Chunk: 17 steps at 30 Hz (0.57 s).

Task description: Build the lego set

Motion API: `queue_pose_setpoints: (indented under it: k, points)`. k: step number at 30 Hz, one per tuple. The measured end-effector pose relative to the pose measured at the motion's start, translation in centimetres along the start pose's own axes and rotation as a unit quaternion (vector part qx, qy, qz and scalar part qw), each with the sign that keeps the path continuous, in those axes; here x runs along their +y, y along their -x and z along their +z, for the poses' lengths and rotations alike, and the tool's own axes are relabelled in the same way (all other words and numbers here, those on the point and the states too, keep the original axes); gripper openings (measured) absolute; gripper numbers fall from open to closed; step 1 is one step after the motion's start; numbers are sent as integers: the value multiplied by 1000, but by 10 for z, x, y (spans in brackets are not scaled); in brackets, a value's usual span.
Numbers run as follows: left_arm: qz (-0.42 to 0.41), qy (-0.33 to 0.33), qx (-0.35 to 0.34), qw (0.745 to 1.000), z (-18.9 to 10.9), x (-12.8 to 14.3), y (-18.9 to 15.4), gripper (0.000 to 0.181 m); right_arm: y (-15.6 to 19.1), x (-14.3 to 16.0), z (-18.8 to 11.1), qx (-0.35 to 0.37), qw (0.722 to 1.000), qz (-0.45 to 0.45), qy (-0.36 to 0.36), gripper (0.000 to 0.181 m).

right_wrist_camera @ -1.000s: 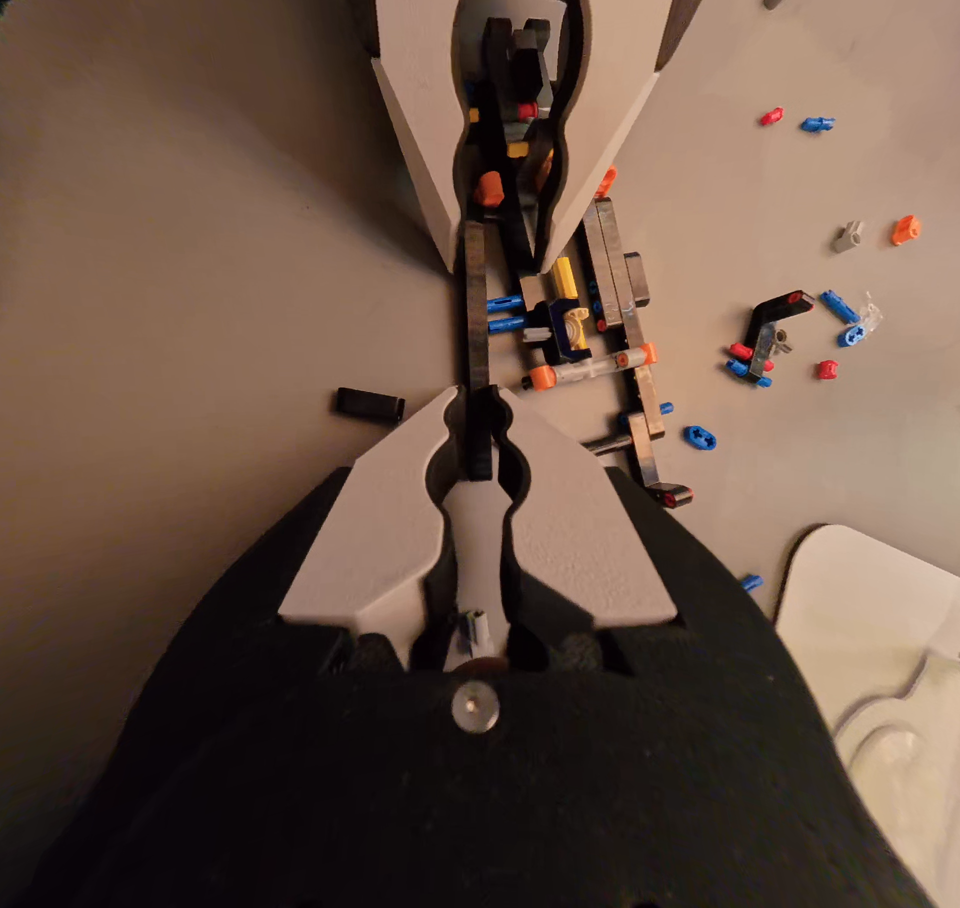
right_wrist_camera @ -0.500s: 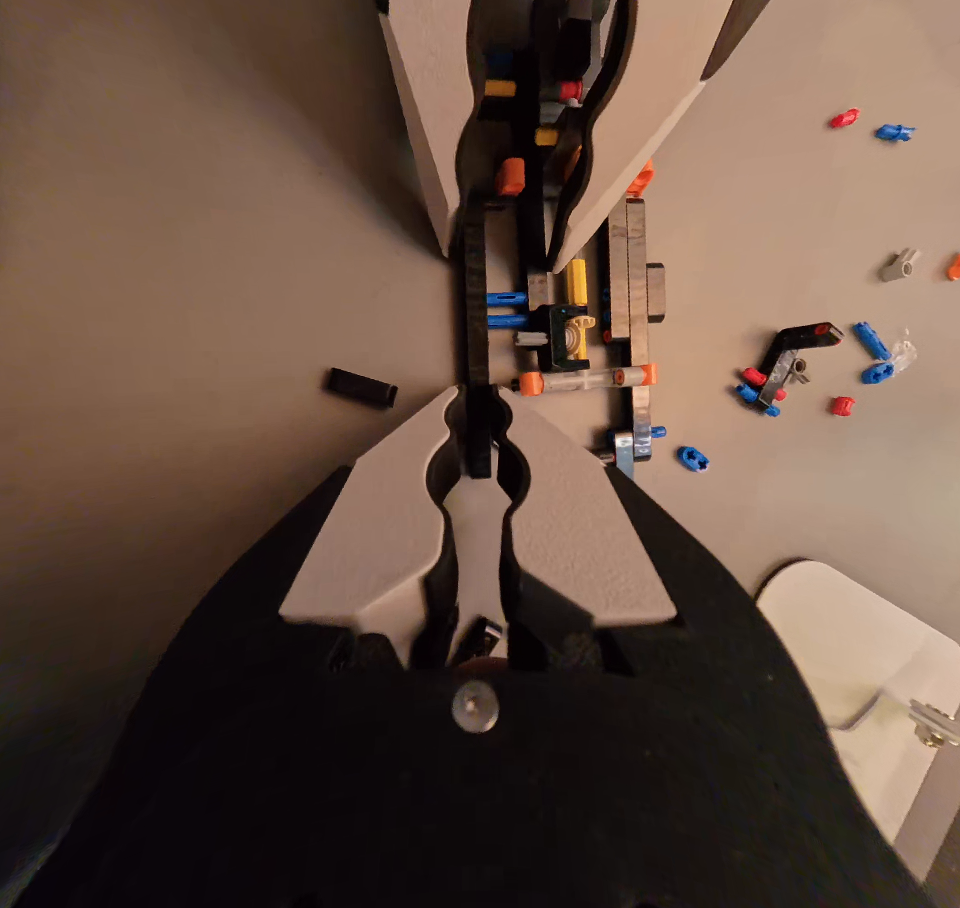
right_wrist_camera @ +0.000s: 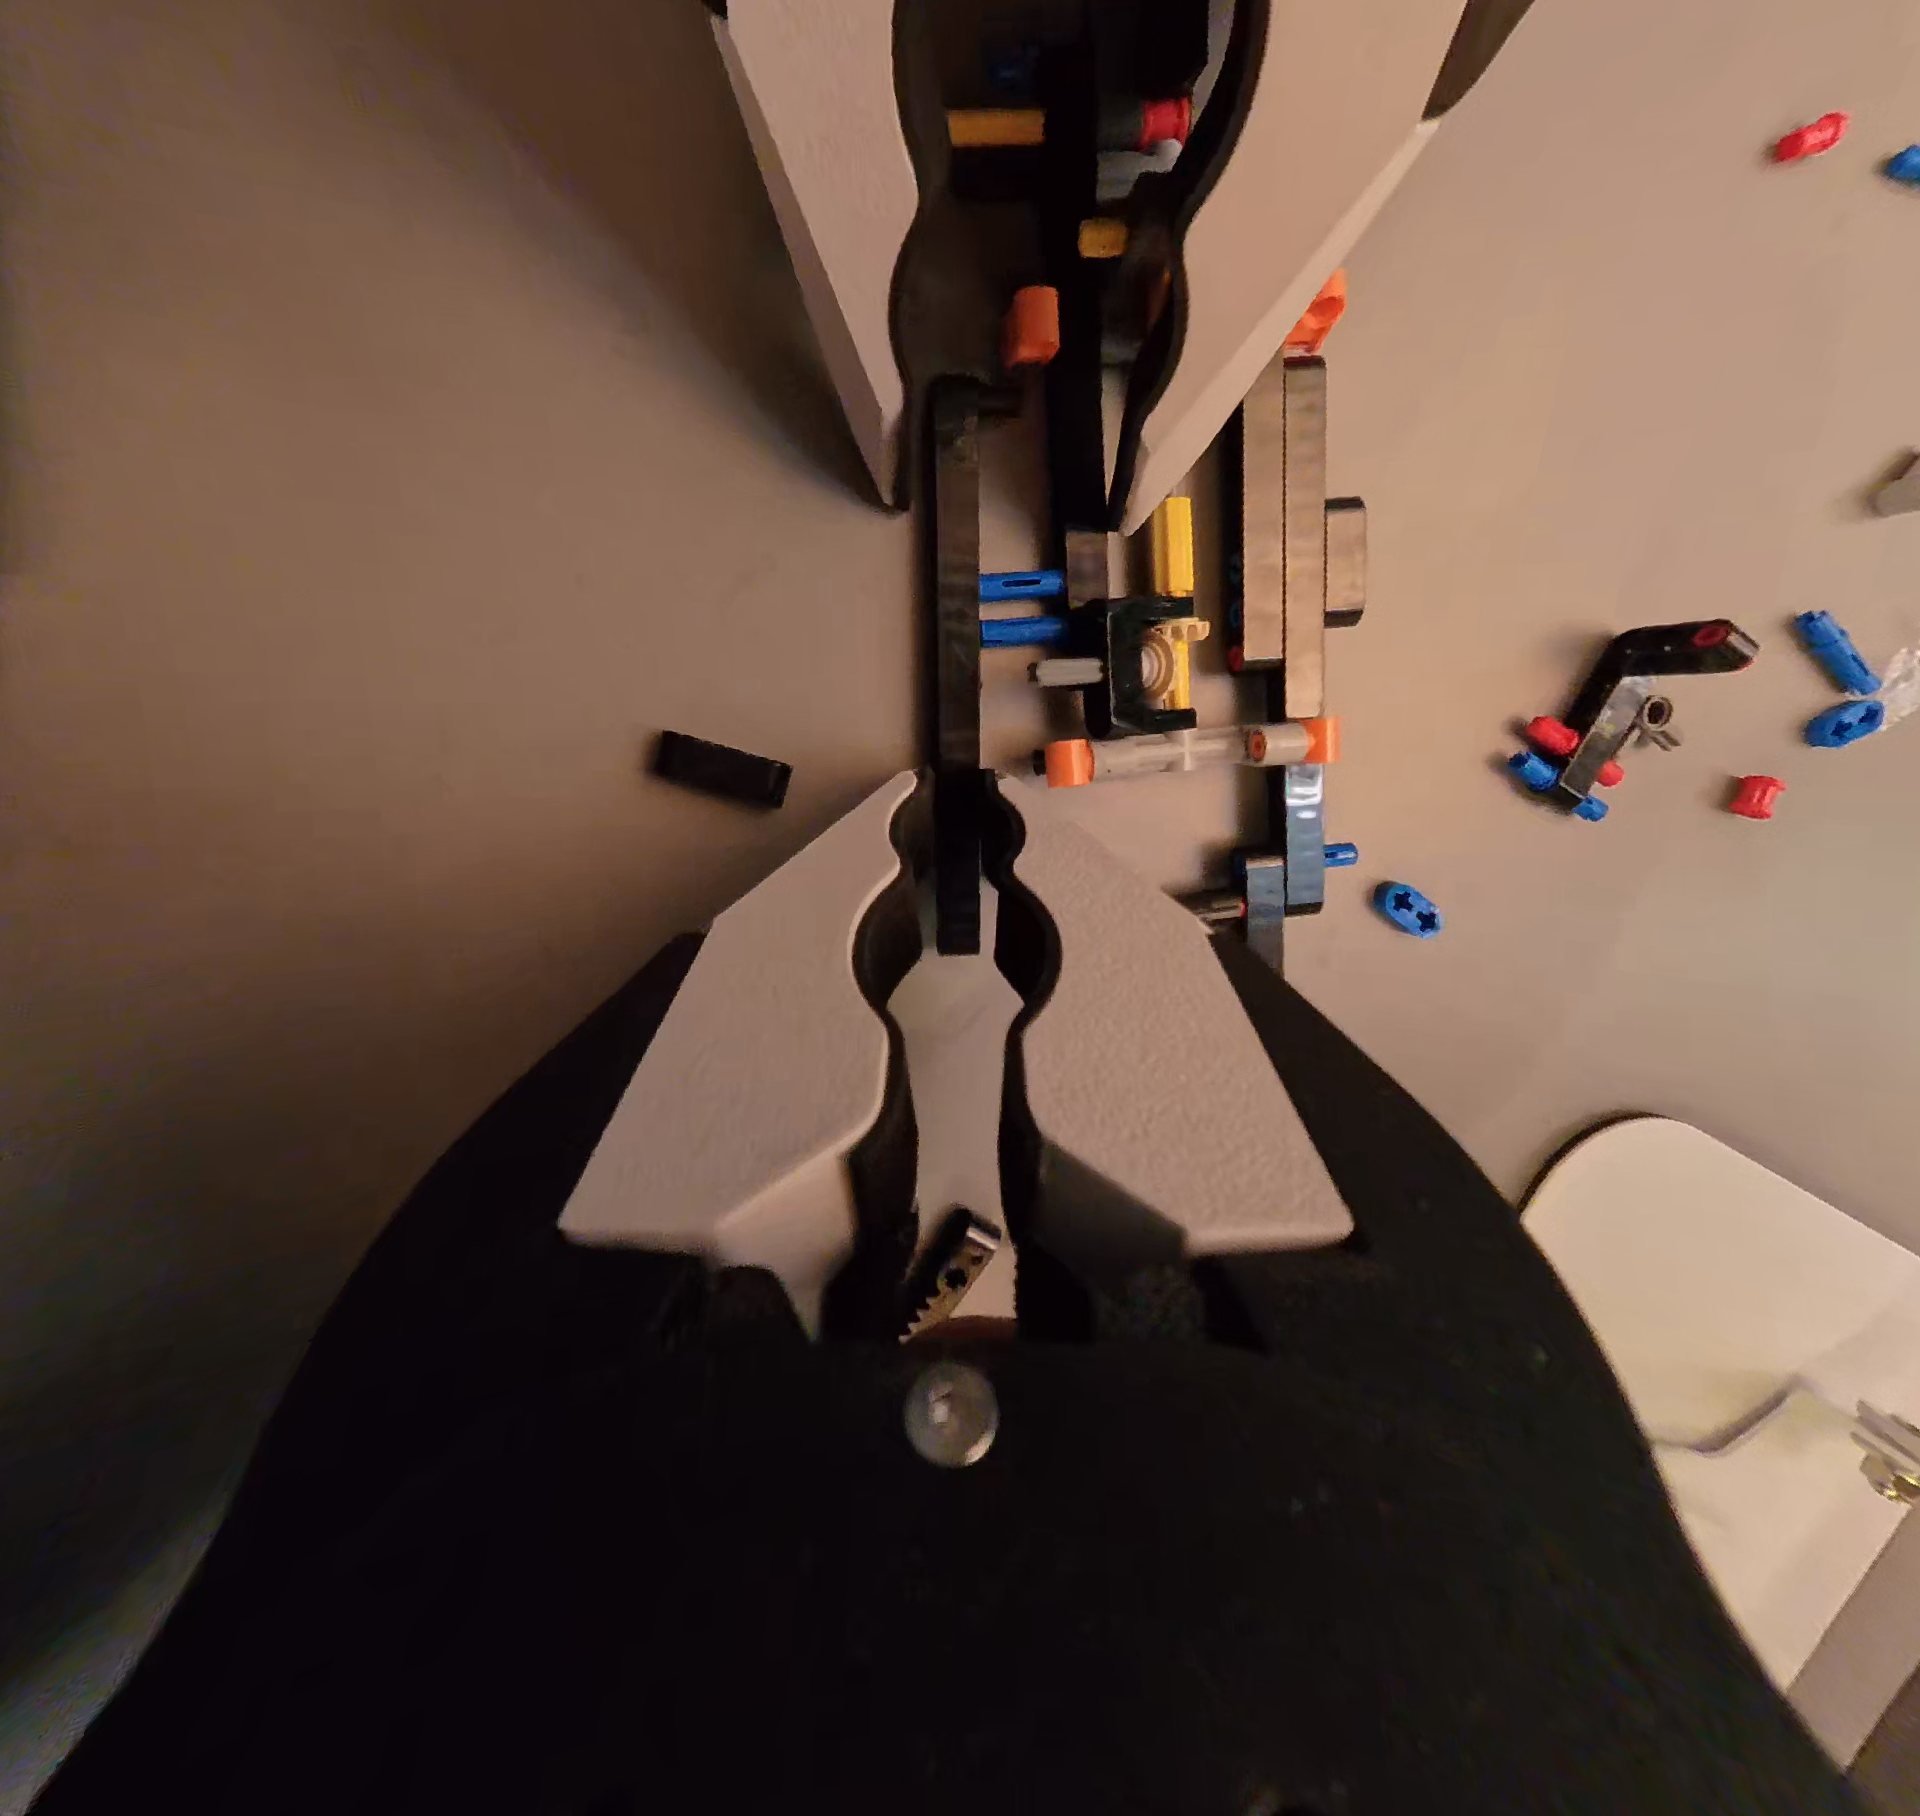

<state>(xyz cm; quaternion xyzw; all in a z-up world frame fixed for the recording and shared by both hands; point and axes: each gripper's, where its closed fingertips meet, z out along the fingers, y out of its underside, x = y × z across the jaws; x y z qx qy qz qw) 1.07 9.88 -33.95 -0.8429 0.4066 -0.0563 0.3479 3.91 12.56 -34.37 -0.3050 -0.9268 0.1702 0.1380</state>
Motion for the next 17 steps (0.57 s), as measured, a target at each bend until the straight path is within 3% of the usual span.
queue_pose_setpoints:
  k: [17]
  points:
    - [-9,-10,-15,1000,2,1,8,30,-6,-2,2,-14,999,34,17,5]
